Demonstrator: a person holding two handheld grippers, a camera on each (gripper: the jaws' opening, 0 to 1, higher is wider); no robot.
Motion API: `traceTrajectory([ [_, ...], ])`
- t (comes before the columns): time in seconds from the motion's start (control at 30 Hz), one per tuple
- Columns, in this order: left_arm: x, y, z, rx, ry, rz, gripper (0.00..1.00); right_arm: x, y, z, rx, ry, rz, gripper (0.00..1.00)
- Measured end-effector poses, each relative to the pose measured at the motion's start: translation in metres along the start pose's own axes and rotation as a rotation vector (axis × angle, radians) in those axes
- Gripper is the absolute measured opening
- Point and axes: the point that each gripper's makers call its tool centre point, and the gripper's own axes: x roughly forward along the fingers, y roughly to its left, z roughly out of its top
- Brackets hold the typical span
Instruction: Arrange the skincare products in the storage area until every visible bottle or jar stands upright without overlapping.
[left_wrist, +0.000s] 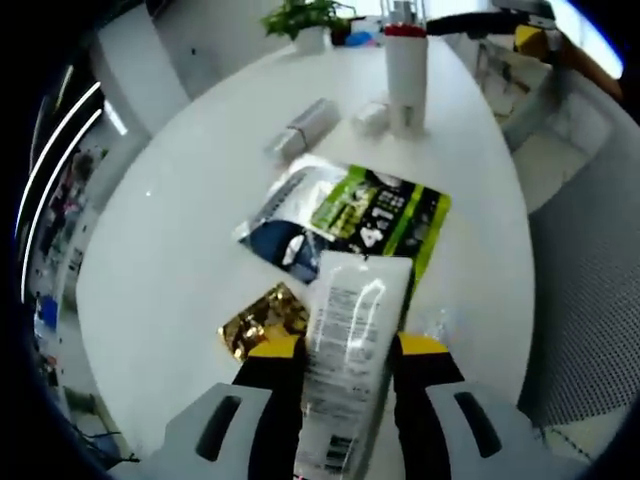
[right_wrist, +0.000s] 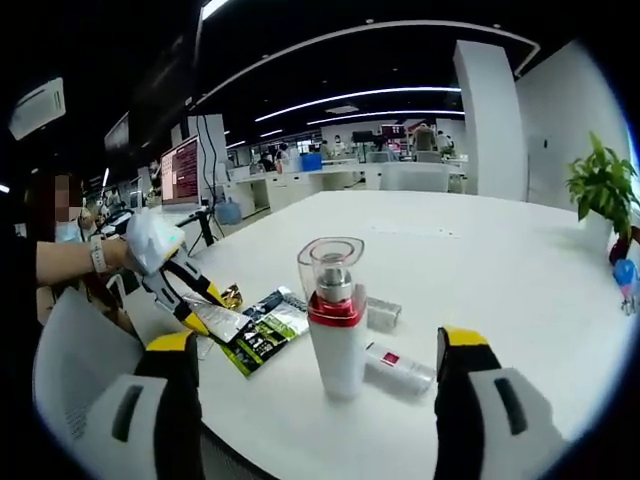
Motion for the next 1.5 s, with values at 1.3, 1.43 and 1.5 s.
traceTrajectory([
  [1.3,-0.084,0.072,0.06,-0.066,-0.293,0.425,0.24,0.0,0.004,0.003,-0.041,-0.003,0.008,0.99],
  [1.43,-0.089,0.075,0.069,-0.1,-0.339,0.438,0.23,0.0,0.002,0.003,-0.036,-0.006,0.003,0.99],
  [1.5,-0.091,0.075,0.075,-0.112,-0.363,0.441,0.23,0.0,0.001,0.003,-0.032,-0.006,0.0,0.99],
])
